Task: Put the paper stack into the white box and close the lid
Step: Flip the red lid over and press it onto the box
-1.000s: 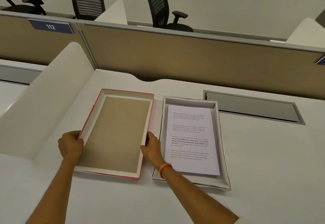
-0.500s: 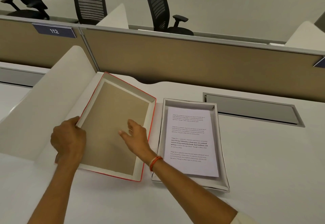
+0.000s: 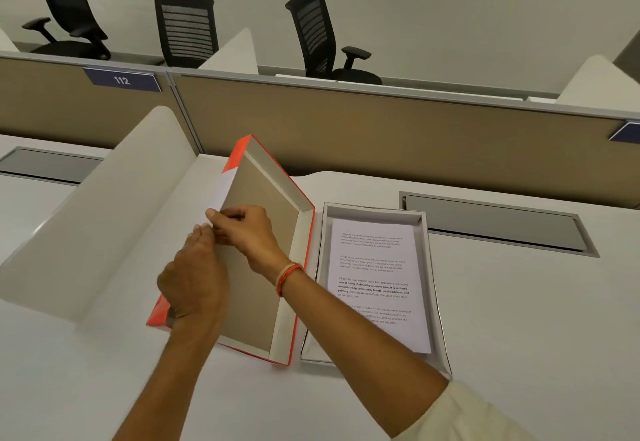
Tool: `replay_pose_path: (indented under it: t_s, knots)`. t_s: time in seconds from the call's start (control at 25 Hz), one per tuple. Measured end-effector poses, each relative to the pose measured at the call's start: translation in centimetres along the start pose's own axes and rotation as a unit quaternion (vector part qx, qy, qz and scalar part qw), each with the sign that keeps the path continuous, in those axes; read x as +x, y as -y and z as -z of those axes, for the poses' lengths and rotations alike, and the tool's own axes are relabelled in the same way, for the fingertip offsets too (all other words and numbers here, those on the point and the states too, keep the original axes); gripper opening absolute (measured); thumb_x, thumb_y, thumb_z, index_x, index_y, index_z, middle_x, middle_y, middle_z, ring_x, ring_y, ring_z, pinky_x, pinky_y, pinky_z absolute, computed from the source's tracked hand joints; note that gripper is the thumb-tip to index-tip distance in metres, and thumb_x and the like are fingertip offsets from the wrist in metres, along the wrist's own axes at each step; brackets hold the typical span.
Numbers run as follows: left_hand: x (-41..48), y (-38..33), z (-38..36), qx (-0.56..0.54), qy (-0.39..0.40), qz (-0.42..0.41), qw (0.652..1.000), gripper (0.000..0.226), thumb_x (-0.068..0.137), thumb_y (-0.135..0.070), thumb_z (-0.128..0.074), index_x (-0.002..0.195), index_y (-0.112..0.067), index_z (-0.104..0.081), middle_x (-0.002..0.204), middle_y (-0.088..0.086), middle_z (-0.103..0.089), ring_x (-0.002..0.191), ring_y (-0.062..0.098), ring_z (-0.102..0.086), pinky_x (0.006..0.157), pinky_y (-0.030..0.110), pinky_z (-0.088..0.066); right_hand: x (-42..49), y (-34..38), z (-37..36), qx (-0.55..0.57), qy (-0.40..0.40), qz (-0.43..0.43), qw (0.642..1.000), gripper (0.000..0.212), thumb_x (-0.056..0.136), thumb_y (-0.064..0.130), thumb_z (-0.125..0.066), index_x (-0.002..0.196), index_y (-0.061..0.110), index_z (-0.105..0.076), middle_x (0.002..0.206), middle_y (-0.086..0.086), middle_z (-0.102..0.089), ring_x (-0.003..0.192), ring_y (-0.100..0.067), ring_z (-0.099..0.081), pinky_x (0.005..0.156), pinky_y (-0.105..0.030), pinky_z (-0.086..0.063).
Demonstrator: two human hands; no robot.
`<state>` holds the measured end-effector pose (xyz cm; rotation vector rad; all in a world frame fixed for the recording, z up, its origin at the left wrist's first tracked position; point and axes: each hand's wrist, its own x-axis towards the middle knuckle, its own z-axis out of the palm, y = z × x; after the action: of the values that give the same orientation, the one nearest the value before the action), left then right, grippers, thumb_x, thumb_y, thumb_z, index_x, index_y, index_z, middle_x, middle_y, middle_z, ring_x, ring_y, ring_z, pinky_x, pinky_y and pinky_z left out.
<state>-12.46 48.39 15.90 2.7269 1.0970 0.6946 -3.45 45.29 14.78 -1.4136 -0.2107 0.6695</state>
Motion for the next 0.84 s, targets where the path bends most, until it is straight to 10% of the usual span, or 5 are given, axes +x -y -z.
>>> replay_pose_path:
  t_s: [0.28, 0.52, 0.84]
  knots:
    - [0.4, -1.0, 3.2, -0.117, 0.098, 0.037, 0.988, 0.035, 0.093, -0.029, -0.063, 0.121, -0.009, -0.068, 0.109, 0.016, -0.074, 0.095, 0.038, -0.07, 0.084, 0.045, -0.055, -0.5, 2.0, 1.4, -0.032, -0.041, -0.009, 0.999, 0.02, 0.087, 0.006, -0.067, 0.103, -0.004, -0.069, 0.116, -0.019, -0.07, 0.1, -0.033, -0.071, 0.075, -0.031, -0.062]
    - [4.3, 1.6, 2.5, -0.442, 0.215, 0.085, 0.866, 0.052, 0.082, -0.051, -0.065, 0.127, -0.024, -0.064, 0.129, -0.005, -0.065, 0.113, 0.017, -0.061, 0.093, 0.036, -0.05, -2.2, 4.2, 5.7, -0.015, -0.072, -0.009, 0.997, 0.016, 0.089, 0.004, -0.064, 0.099, -0.009, -0.066, 0.118, -0.021, -0.068, 0.103, -0.035, -0.069, 0.082, -0.037, -0.06]
    - [1.5, 2.5, -10.3, -0.447, 0.386, 0.209, 0.78, 0.06, 0.1, -0.046, -0.041, 0.139, -0.001, -0.047, 0.135, 0.022, -0.058, 0.124, 0.038, -0.057, 0.11, 0.051, -0.042, -6.7, 6.7, 10.8, 0.037, -0.073, -0.042, 0.996, 0.029, 0.094, 0.011, -0.06, 0.119, -0.002, -0.062, 0.122, -0.013, -0.067, 0.109, -0.03, -0.067, 0.097, -0.043, -0.054]
